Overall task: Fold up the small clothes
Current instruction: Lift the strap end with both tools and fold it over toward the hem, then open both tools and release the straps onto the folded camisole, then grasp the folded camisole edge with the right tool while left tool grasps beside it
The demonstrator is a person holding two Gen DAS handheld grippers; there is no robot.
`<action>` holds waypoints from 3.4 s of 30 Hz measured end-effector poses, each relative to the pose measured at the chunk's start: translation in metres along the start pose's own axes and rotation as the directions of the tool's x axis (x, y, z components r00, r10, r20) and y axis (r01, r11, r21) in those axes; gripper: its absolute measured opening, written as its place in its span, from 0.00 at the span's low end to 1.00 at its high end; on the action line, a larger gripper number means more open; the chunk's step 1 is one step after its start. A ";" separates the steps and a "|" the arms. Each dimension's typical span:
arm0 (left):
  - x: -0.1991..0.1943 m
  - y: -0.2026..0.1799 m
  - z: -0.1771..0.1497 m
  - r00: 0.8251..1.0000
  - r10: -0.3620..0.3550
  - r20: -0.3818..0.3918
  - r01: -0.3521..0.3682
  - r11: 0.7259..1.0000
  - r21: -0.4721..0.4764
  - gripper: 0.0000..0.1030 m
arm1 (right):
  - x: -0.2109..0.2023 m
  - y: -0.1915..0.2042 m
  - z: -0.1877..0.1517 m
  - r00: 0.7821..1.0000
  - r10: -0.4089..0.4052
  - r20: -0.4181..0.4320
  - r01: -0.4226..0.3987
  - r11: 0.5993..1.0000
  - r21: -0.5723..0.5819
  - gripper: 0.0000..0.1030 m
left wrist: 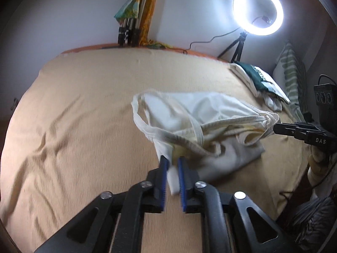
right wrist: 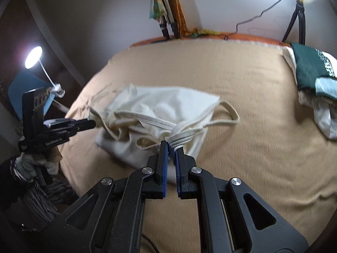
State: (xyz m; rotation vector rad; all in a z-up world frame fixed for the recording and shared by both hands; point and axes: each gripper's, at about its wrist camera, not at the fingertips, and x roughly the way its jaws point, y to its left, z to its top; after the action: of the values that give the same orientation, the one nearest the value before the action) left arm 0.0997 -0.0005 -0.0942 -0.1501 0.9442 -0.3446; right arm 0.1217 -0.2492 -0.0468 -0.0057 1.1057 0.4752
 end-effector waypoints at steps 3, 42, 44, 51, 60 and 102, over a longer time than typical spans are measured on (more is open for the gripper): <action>-0.020 0.000 -0.008 0.999 -0.032 0.002 0.032 0.999 -0.005 0.16 | -0.010 -0.004 -0.009 1.000 0.008 -0.029 -0.007 0.999 0.037 0.14; -0.016 -0.019 0.001 0.981 -0.107 -0.161 0.115 0.993 0.038 0.27 | -0.008 0.022 -0.008 0.997 -0.064 -0.039 0.053 0.974 -0.221 0.21; -0.017 -0.022 0.011 0.989 -0.097 -0.111 0.104 0.993 0.058 0.28 | -0.006 0.018 0.000 0.997 -0.074 -0.017 0.069 0.977 -0.201 0.21; 0.019 -0.008 0.041 0.991 -0.097 -0.092 0.096 0.995 -0.011 0.28 | 0.024 -0.002 0.017 0.997 -0.054 -0.056 0.049 0.995 -0.082 0.21; 0.029 -0.026 0.004 0.952 -0.171 -0.254 0.196 0.977 0.078 0.28 | 0.023 0.006 -0.013 0.978 0.003 -0.210 -0.039 0.986 -0.165 0.21; 0.024 0.014 -0.005 0.977 -0.131 -0.171 0.119 0.990 -0.079 0.40 | 0.069 -0.104 0.061 0.997 0.072 0.029 -0.077 0.942 0.326 0.57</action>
State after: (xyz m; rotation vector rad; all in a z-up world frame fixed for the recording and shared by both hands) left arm 0.1122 0.0043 -0.1196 -0.2456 1.1244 -0.4476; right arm 0.2375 -0.3029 -0.1016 0.3329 1.1606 0.3529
